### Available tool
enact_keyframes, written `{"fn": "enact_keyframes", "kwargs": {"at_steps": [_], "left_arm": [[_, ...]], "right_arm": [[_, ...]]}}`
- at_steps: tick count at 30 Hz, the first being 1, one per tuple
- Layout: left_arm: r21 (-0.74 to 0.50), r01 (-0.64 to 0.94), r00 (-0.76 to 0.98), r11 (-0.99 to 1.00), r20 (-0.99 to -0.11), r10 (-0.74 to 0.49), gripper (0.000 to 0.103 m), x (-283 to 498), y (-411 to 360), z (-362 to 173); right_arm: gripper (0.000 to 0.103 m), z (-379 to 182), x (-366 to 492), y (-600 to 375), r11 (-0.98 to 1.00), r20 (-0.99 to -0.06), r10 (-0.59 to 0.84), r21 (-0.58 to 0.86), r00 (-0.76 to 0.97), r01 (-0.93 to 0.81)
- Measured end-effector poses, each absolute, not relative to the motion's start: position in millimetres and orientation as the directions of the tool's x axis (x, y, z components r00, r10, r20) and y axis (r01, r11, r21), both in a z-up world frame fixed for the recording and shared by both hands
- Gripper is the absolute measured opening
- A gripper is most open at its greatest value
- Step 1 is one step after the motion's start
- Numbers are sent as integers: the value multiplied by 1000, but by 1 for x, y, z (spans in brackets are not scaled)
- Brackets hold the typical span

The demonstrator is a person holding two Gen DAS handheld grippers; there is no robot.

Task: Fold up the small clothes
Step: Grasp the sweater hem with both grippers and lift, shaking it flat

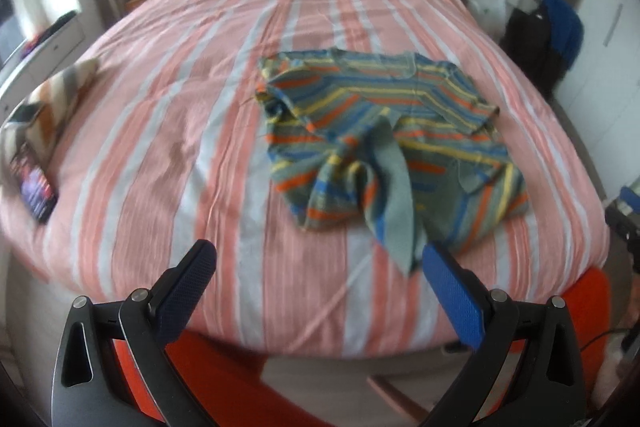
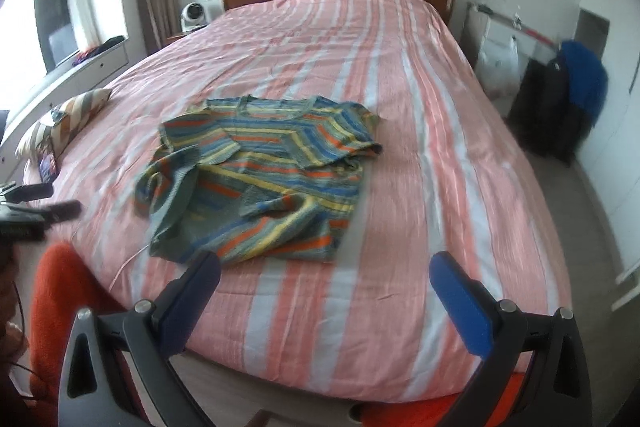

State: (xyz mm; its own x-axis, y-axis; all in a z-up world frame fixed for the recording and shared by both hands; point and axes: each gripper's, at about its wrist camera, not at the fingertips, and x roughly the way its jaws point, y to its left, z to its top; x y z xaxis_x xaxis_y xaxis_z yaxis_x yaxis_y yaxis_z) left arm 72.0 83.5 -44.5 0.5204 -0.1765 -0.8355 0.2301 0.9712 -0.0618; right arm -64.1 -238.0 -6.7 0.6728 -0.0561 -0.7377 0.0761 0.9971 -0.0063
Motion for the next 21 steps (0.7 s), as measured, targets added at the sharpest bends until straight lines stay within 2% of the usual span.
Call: {"fn": "enact_keyframes", "kwargs": {"at_steps": [4, 5, 7, 8, 9, 10, 11, 12, 13, 15, 18, 21], "left_arm": [[-117, 417, 427, 901, -850, -308, 102, 127, 57, -77], [-110, 447, 409, 888, -857, -312, 102, 139, 48, -85], [-31, 463, 414, 886, -876, -247, 99, 167, 29, -108], [-17, 479, 405, 877, -883, -238, 94, 174, 23, -116], [-8, 499, 391, 867, -890, -233, 76, 182, 16, -124], [-3, 510, 379, 860, -897, -228, 65, 187, 11, -131], [-16, 520, 358, 854, -904, -235, 39, 191, 7, -138], [-28, 525, 355, 851, -901, -249, 15, 191, 5, -140], [-26, 527, 369, 849, -893, -256, 13, 188, 5, -139], [-59, 548, 404, 835, -855, -325, 12, 174, 16, -126], [-136, 594, 393, 793, -811, -433, 11, 140, 50, -102], [-135, 639, 373, 757, -807, -458, 15, 94, 80, -87]], "right_arm": [[103, -30, -26, -241, 997, -765, 18, -30, 643, -65], [103, -41, -9, -235, 990, -788, 51, -42, 614, -136], [102, -63, 24, -219, 961, -814, 117, -52, 569, -272], [102, -71, 34, -212, 947, -819, 130, -65, 559, -315], [101, -82, 44, -204, 930, -825, 144, -77, 547, -360], [92, -93, 55, -196, 910, -837, 156, -85, 525, -406], [82, -106, 68, -187, 892, -855, 159, -90, 494, -443], [61, -116, 78, -183, 886, -870, 160, -80, 465, -456], [39, -122, 83, -183, 887, -879, 170, -61, 446, -459], [15, -124, 85, -183, 889, -880, 224, 9, 418, -458], [9, -94, 50, -192, 866, -841, 305, 50, 447, -497], [9, -67, 1, -197, 825, -819, 363, 60, 445, -561]]}}
